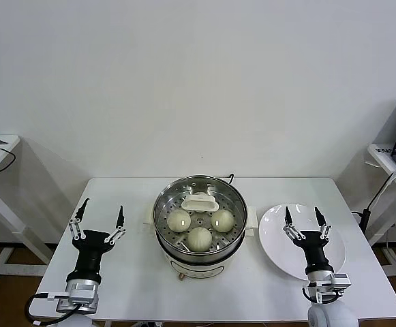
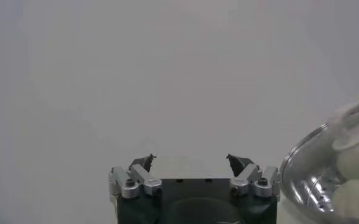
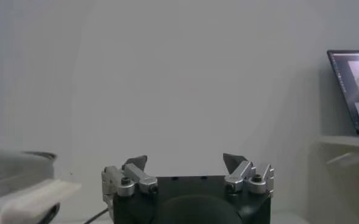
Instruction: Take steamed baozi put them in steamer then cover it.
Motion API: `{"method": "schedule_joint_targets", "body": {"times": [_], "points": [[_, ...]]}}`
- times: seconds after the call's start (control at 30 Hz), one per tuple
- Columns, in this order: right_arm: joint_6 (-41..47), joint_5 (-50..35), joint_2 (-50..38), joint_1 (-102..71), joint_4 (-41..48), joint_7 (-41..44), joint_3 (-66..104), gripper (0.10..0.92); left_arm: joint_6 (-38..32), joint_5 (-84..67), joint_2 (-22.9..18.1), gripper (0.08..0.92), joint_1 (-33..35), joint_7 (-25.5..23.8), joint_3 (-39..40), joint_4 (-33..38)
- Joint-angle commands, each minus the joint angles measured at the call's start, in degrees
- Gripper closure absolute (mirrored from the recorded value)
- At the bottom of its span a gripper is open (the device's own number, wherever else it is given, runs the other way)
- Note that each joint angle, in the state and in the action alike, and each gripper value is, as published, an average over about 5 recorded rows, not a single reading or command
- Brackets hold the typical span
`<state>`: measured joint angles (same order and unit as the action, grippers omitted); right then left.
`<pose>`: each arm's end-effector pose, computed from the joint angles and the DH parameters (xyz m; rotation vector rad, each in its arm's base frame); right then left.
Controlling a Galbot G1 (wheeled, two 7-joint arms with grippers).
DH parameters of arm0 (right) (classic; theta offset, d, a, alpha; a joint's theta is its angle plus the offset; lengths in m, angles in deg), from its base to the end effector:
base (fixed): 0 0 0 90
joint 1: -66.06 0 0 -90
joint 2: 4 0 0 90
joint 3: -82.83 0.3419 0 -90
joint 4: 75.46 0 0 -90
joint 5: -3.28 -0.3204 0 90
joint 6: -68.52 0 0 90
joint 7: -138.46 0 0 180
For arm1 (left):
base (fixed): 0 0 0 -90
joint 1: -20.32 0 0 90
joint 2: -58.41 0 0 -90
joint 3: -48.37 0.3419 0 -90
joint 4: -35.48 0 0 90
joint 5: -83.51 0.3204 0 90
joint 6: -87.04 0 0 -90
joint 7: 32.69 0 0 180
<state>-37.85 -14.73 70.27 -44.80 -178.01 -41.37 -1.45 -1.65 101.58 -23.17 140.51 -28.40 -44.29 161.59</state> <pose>0.2005 -0.1038 -0.3478 0.0540 2.9810 0.0251 0.1482 0.0343 -0.2594 -0.0817 2.9539 0.6924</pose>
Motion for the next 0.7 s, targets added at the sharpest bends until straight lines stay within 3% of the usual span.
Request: {"method": "schedule_joint_targets", "body": {"times": [0.03, 0.7], "points": [[1.09, -0.32, 0.11, -0.35, -2.26, 0.12, 0.25, 0.203, -5.44, -9.50, -1.33, 0.177, 1.59, -0.88, -4.74, -3.08], [3.53, 0.07, -0.43, -2.12, -5.26, -0.35, 0.98, 0.203, -5.53, -9.58, -1.11, 0.177, 2.91, -1.29, -4.33, -2.26]]}}
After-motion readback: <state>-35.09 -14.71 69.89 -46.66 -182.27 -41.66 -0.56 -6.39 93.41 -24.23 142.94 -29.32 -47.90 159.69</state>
